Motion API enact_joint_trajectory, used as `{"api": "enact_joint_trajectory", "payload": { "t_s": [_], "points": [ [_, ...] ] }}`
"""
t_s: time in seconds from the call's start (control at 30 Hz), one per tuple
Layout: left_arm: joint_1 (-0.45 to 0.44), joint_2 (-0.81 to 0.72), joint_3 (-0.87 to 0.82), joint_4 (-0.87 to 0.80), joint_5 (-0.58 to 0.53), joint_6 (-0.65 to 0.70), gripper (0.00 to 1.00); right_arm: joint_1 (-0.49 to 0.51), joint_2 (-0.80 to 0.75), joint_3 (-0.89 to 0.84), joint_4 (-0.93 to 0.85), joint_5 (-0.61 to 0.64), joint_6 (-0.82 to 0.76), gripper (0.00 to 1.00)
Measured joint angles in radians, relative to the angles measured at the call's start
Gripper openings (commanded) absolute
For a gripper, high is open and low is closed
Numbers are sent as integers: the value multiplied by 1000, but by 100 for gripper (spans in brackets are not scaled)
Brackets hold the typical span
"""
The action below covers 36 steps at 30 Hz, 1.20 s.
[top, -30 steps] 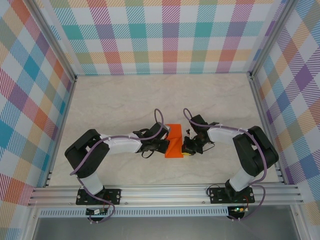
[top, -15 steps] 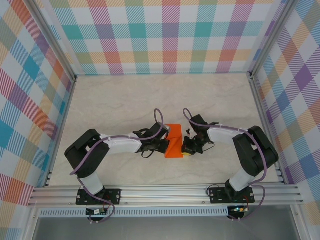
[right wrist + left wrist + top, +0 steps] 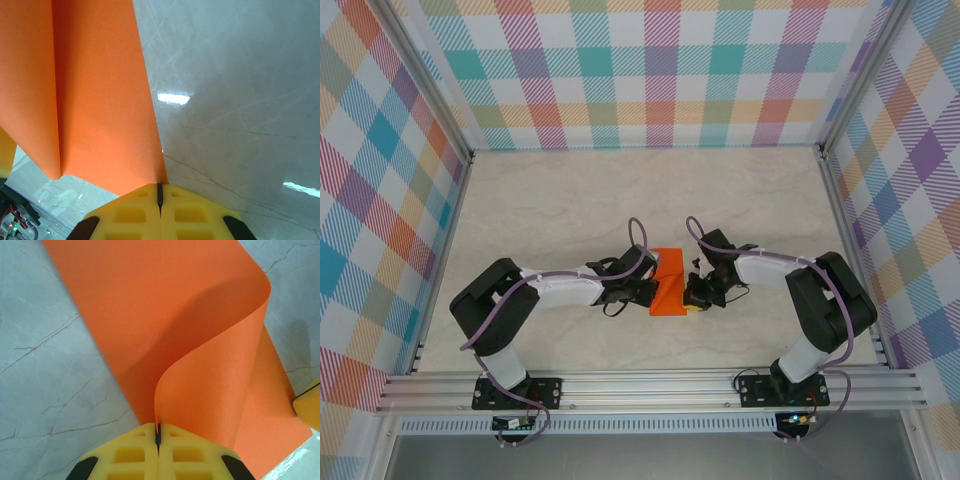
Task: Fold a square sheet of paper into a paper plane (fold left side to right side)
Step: Fold the triangle a second time at the center of the table.
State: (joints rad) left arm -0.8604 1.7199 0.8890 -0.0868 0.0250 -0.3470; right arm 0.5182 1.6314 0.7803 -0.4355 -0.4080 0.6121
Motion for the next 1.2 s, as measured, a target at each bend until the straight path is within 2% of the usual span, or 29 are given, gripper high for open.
{"api": "enact_joint_trajectory", "payload": {
  "t_s": [1.2],
  "points": [
    [0, 9, 0, -10, 0, 3, 0, 0, 4, 6, -9, 0, -8, 0]
  ]
}}
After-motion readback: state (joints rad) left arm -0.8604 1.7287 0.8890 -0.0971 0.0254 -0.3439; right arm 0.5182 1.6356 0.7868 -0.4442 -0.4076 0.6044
